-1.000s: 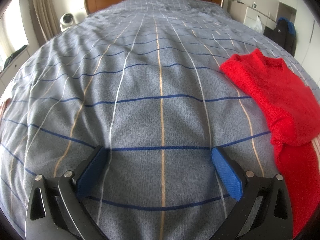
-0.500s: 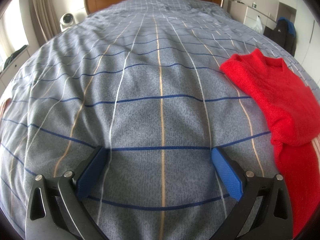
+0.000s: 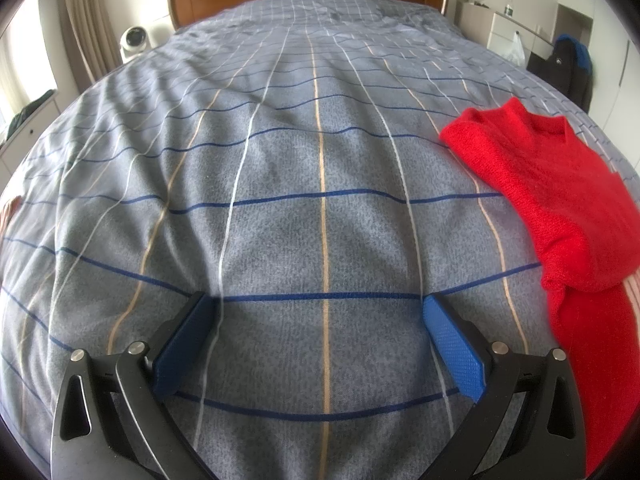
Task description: Fold small clothes
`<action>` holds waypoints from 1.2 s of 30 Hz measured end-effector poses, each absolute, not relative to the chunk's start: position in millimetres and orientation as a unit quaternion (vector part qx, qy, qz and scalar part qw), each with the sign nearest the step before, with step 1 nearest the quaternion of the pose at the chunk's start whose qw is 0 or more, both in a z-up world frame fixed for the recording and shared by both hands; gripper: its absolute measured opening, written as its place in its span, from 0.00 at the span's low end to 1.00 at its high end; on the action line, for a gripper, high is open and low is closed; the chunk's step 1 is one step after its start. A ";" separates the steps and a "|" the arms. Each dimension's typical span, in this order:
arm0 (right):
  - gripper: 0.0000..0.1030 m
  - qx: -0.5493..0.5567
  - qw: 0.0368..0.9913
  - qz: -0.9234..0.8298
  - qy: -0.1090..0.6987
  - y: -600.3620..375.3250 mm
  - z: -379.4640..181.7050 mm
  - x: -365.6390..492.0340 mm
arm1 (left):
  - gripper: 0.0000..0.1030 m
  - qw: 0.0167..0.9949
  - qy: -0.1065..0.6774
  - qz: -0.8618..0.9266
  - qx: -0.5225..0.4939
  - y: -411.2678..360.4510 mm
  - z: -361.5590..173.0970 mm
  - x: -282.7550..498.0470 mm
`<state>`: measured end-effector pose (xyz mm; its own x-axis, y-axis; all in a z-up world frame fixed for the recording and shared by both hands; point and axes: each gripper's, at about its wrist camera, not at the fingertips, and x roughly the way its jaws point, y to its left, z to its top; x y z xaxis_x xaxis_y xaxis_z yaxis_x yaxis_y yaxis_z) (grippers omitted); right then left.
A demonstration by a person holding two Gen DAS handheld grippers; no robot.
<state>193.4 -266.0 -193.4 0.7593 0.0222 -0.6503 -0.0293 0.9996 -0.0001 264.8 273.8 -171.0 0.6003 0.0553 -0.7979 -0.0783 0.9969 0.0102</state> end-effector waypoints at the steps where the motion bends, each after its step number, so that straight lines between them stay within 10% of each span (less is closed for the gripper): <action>1: 0.99 -0.005 0.938 0.014 0.346 -266.0 -193.4 193.4 | 1.00 0.895 0.445 0.037 -0.013 273.9 -171.0 264.8; 36: 0.99 -0.007 0.938 0.013 0.345 -267.7 -194.4 193.6 | 1.00 0.896 0.442 0.042 -0.012 276.4 -172.9 262.7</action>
<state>193.6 -267.7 -194.4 0.7616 0.0190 -0.6477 -0.0292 0.9996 -0.0050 262.7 276.4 -172.9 0.6054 0.0636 -0.7934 -0.0854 0.9962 0.0147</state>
